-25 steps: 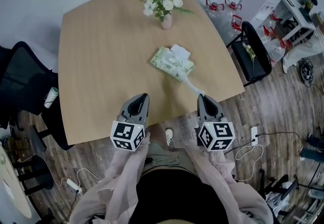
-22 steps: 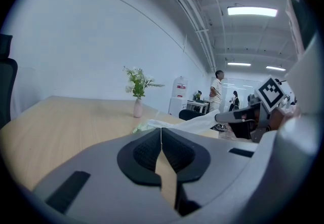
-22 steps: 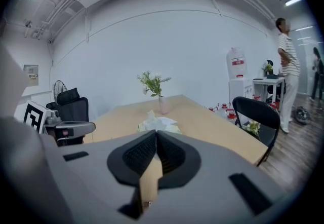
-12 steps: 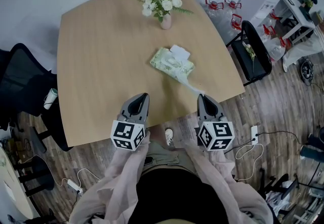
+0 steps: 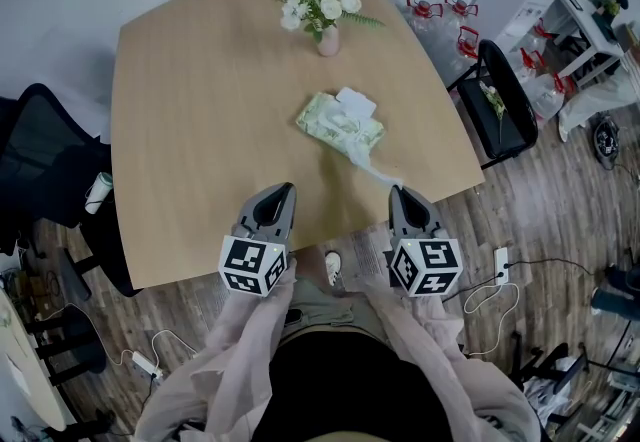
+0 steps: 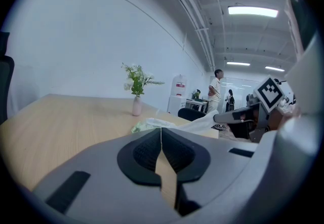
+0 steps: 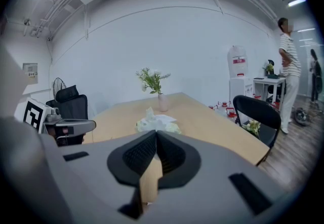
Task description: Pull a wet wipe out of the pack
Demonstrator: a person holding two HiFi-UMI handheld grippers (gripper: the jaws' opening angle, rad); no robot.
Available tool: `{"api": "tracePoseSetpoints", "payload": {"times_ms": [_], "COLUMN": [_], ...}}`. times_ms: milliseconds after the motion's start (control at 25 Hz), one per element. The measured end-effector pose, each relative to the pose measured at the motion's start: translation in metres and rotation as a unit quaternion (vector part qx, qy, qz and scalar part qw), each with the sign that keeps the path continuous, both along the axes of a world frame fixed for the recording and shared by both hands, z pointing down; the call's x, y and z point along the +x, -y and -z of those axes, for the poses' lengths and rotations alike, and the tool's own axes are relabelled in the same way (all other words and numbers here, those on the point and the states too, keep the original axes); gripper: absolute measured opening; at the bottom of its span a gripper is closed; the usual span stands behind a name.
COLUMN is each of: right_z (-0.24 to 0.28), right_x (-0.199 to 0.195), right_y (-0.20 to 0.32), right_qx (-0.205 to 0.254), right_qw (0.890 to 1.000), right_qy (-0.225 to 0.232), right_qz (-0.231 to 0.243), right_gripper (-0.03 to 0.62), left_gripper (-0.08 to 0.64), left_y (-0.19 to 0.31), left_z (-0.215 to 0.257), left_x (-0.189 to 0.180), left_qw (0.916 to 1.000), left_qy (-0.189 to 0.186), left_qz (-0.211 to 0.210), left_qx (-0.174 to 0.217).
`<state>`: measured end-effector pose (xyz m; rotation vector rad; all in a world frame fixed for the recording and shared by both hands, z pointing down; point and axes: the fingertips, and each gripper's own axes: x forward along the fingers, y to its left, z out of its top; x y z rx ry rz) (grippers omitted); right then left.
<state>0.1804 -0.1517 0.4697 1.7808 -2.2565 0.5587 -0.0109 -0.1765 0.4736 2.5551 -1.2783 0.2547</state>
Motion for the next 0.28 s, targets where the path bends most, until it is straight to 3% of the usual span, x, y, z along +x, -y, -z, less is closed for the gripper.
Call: {"api": "tracePoseSetpoints", "payload": {"times_ms": [280], "right_z": [-0.002], "right_x": [-0.0046], "right_y": [0.0005], "right_qx": [-0.003], "right_qw": [1.0], "right_qy": [0.002], "right_qz": [0.005], "right_gripper": [0.012], "left_gripper": [0.014], "left_y": [-0.0016], "left_z": [-0.0018], "left_x": [0.0016], "left_qw": [1.0], "left_qy": [0.001], "left_qz": [-0.002], "left_qx": [-0.003]}}
